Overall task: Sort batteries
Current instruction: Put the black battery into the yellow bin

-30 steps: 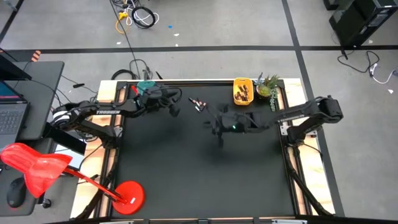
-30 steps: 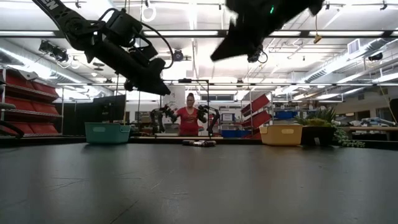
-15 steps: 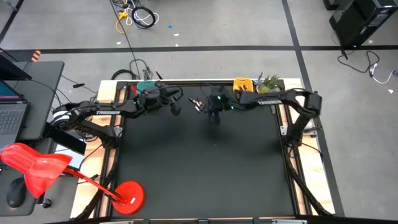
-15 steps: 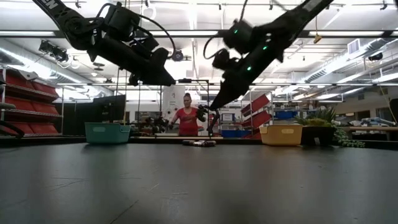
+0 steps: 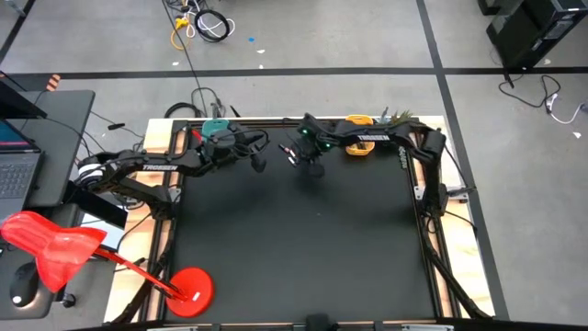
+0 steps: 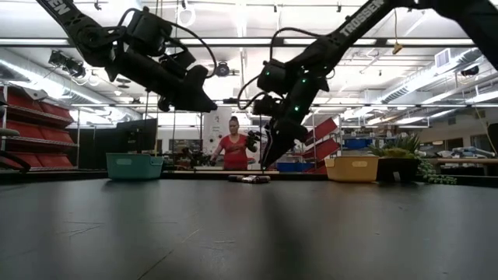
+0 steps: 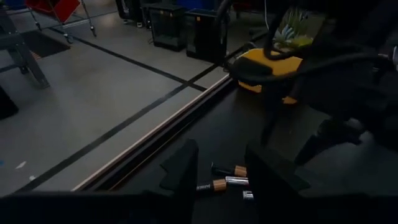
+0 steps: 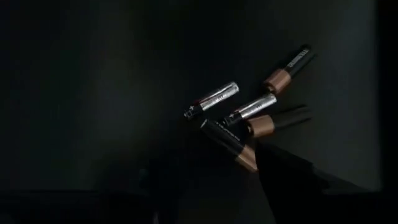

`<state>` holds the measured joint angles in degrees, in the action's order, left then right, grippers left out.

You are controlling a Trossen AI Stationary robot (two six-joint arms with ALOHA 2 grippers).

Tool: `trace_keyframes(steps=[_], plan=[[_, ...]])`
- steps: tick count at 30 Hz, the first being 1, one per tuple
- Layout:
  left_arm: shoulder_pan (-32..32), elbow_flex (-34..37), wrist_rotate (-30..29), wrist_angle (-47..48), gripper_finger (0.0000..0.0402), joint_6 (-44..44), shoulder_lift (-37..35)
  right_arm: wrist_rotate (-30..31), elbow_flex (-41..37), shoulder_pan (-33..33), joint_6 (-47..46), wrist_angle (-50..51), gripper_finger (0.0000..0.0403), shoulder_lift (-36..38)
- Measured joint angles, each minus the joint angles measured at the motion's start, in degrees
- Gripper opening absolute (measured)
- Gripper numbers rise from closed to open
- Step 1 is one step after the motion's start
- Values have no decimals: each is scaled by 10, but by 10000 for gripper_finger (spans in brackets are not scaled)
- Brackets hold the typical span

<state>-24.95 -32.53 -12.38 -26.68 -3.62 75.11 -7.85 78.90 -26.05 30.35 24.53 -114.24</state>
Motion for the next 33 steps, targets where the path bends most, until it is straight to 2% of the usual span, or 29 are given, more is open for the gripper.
trace_keyframes(steps=[12, 33], plan=[[0, 0, 0, -14, 140, 3, 0, -15, 89, -11, 38, 64, 199, -67], [-1, 0, -1, 9, 140, 5, 0, -51, 94, -42, 47, 95, 193, -76]])
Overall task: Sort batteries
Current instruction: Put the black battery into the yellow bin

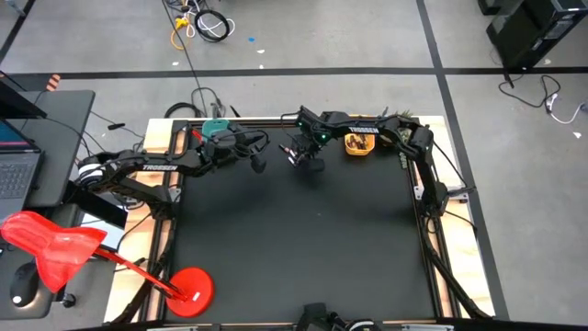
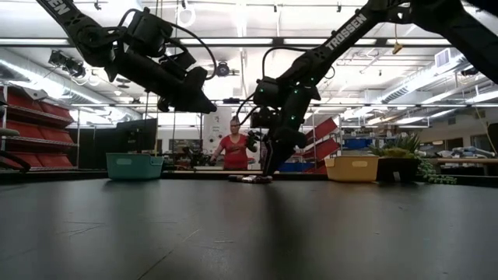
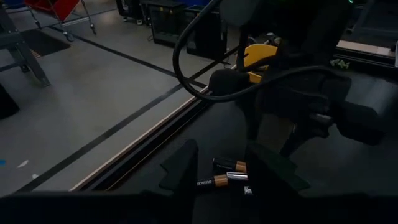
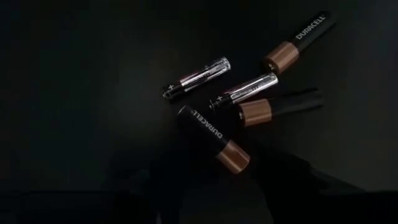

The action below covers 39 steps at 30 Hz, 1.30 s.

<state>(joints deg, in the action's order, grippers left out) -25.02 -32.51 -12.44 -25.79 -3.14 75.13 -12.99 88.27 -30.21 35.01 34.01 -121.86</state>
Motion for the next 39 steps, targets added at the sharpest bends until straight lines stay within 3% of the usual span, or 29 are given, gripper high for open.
trace_keyframes(steps=[12, 18, 27, 39], plan=[[0, 0, 0, -17, 140, 0, 0, 0, -1, -4, 24, 1, 190, 0], [0, 0, 0, -17, 140, 1, 0, 48, 22, 10, 12, 9, 173, 32], [0, 0, 0, -7, 140, 12, 0, -39, 26, 1, 0, -30, 159, 7], [0, 0, 0, -1, 140, 14, 0, -47, 10, -7, -5, -16, 156, -8]])
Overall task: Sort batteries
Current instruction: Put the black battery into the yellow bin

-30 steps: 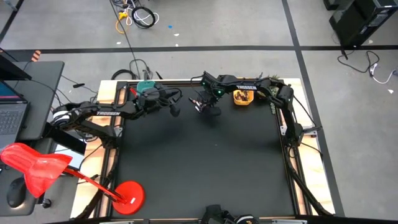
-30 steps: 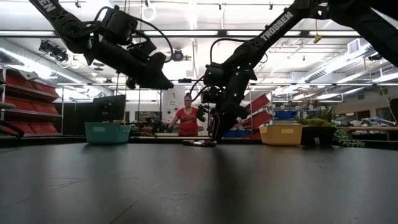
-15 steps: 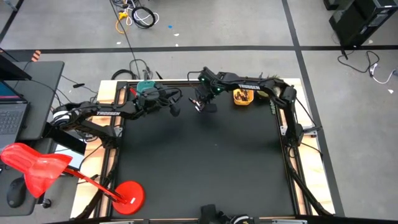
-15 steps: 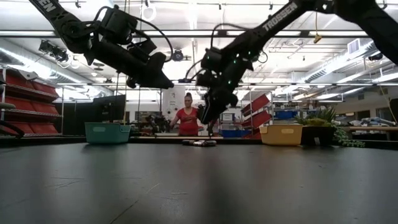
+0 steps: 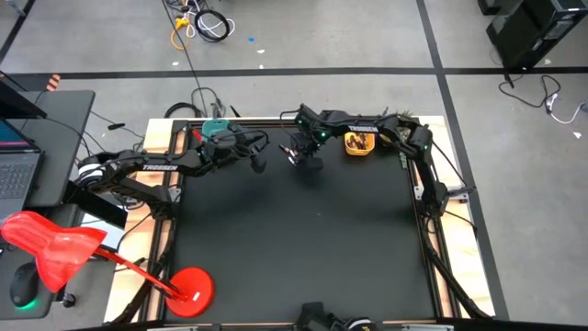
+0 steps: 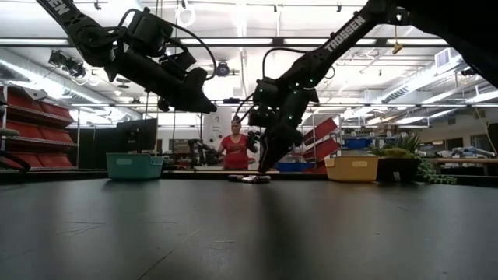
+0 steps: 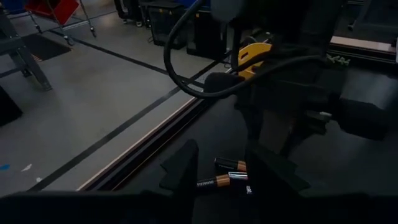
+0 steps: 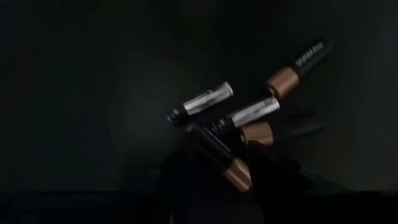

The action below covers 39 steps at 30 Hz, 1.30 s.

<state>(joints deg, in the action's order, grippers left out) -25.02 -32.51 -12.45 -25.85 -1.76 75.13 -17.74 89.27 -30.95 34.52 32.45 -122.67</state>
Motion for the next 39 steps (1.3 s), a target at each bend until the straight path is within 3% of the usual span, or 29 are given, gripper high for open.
trace_keyframes(steps=[16, 20, 27, 39], plan=[[0, 0, 0, 0, 140, 0, 0, 47, -55, 4, -5, -21, 153, 3], [0, 0, 0, 0, 140, 0, 0, 77, -55, 13, -5, -17, 131, 4], [0, 0, 0, 0, 140, 0, 0, 103, -55, 20, -5, -8, 47, 4], [0, 0, 0, 0, 140, 0, 0, 147, -58, 36, -5, 2, 47, 19]])
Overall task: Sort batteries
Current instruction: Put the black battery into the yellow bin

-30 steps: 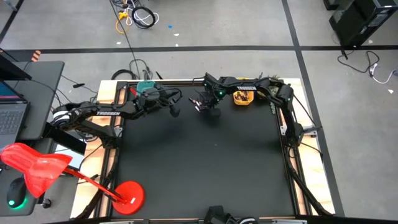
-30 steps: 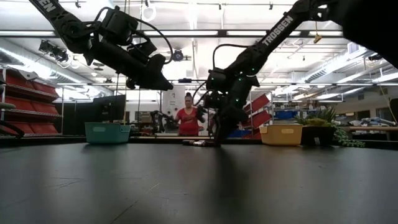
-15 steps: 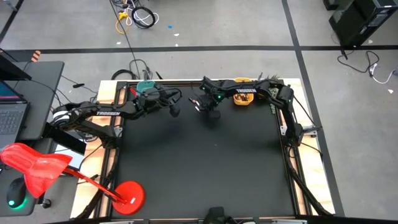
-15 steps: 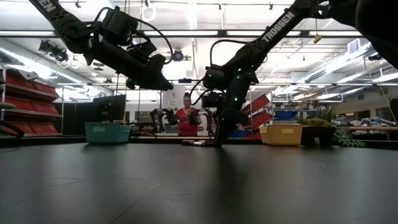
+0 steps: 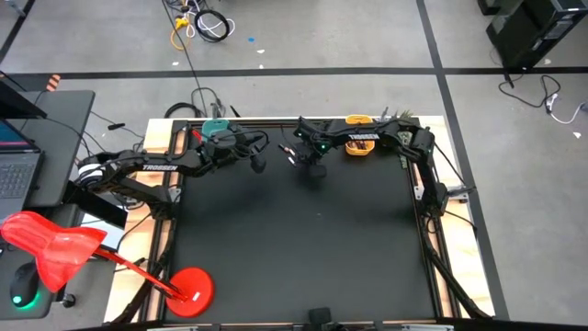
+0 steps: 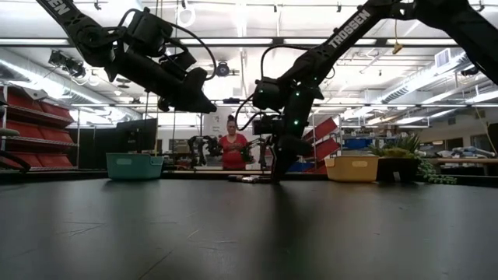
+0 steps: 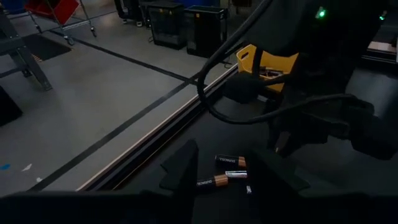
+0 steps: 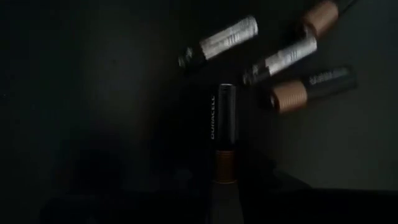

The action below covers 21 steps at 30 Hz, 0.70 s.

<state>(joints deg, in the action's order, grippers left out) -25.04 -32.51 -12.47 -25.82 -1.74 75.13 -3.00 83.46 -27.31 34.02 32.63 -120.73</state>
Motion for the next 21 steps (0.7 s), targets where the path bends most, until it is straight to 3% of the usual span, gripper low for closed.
trace_keyframes(steps=[15, 21], plan=[[0, 0, 0, 0, 140, 0, 0, 6, -2, -7, -62, 88, 47, 68], [0, 0, 0, 6, 140, 0, 0, 56, -53, -41, -103, 76, 47, 131]])
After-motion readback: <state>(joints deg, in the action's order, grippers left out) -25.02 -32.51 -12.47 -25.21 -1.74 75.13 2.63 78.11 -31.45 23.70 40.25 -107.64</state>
